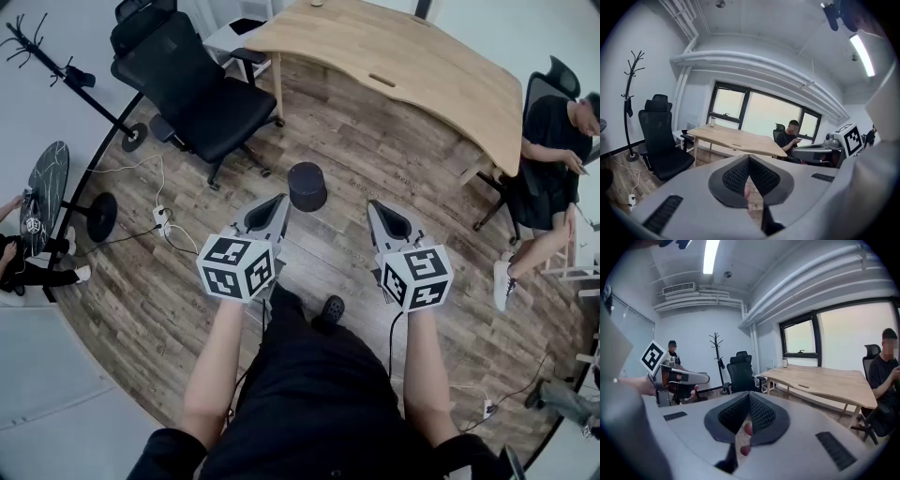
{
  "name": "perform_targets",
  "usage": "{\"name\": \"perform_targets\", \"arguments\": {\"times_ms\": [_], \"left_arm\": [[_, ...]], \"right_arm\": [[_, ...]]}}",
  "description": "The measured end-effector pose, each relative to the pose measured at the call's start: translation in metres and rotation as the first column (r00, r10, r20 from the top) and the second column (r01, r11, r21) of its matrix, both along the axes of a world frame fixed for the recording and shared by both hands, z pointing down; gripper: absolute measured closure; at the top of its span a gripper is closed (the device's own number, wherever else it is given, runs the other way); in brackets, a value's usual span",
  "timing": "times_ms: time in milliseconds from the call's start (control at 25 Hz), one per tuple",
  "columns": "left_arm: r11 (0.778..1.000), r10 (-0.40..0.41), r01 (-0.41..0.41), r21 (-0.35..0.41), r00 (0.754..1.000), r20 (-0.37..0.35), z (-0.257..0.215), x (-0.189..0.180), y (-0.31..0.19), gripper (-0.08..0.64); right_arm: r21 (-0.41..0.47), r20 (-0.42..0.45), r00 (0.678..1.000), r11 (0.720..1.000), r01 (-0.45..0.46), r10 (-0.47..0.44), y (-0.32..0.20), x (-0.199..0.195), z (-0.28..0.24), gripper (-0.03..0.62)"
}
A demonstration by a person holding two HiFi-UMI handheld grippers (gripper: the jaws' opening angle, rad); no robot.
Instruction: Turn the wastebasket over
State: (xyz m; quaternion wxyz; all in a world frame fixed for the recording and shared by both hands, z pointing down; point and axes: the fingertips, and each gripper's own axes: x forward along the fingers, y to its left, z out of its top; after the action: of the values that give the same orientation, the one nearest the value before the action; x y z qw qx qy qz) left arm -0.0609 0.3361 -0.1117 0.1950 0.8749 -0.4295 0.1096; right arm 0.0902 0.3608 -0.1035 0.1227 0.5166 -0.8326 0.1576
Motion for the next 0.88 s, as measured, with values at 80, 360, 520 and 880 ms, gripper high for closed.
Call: {"name": "perform_targets", "arguments": {"times_ms": [80, 360, 520, 880], "left_arm": [[1.000, 0.001, -0.001, 0.001, 1.000, 0.001, -0.001, 0.001, 0.003, 0.545], [1.000, -0.012, 0.012, -0.012, 1.000, 0.003, 0.001, -0.002, 0.009, 0.545], [0.999, -0.022, 0.022, -0.023, 1.000, 0.004, 0.006, -0.002, 0.012, 0.545], [0.999, -0.022, 0.023, -0.036, 1.000, 0.023, 0.010, 0.010, 0.009, 0.545]], "right_arm": [[0.004, 0.000, 1.000, 1.000, 0.007, -0.007, 0.002, -0.001, -0.002, 0.560], [0.015, -0.006, 0.999, 0.999, 0.034, -0.034, 0.007, -0.004, -0.004, 0.560], [0.015, -0.009, 0.999, 0.999, 0.041, -0.041, 0.011, 0.000, -0.002, 0.560], [0.006, 0.031, 0.997, 0.998, 0.070, -0.070, 0.015, 0.009, 0.004, 0.560]]}}
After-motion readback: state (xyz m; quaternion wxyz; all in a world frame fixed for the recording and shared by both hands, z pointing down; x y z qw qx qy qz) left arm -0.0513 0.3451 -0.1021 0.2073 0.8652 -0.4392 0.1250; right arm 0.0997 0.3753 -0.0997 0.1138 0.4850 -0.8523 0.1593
